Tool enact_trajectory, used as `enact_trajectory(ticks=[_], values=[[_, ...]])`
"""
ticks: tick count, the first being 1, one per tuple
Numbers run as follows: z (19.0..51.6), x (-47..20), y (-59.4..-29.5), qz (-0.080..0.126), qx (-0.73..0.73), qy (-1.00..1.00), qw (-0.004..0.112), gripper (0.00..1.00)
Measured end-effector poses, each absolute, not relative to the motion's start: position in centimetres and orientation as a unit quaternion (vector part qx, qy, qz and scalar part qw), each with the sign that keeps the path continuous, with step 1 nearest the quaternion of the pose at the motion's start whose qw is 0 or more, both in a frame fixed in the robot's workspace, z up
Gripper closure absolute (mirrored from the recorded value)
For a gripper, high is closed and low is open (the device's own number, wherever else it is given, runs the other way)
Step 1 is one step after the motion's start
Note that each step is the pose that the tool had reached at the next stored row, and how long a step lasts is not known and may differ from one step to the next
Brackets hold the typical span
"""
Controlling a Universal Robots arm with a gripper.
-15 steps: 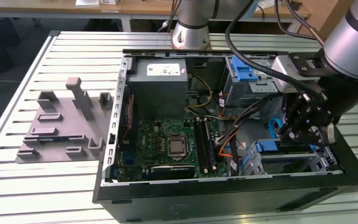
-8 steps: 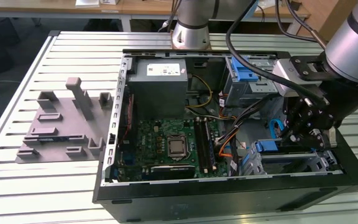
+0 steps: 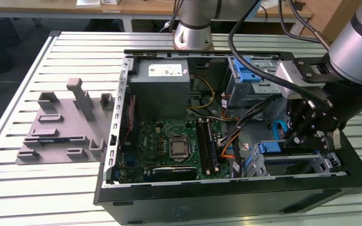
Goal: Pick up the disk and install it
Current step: 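Insert the second disk wire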
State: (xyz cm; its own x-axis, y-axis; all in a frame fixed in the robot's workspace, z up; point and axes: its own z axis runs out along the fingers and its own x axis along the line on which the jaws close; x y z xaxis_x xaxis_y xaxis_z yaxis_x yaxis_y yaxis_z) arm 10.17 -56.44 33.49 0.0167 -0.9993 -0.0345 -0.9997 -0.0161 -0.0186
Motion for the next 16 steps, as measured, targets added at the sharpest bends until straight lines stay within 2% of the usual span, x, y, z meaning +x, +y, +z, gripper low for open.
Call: enact_trajectory(ticks=[16], values=[[33.37,10.18,-56.55,0.006,-0.712,0.701,0.019,0.84]])
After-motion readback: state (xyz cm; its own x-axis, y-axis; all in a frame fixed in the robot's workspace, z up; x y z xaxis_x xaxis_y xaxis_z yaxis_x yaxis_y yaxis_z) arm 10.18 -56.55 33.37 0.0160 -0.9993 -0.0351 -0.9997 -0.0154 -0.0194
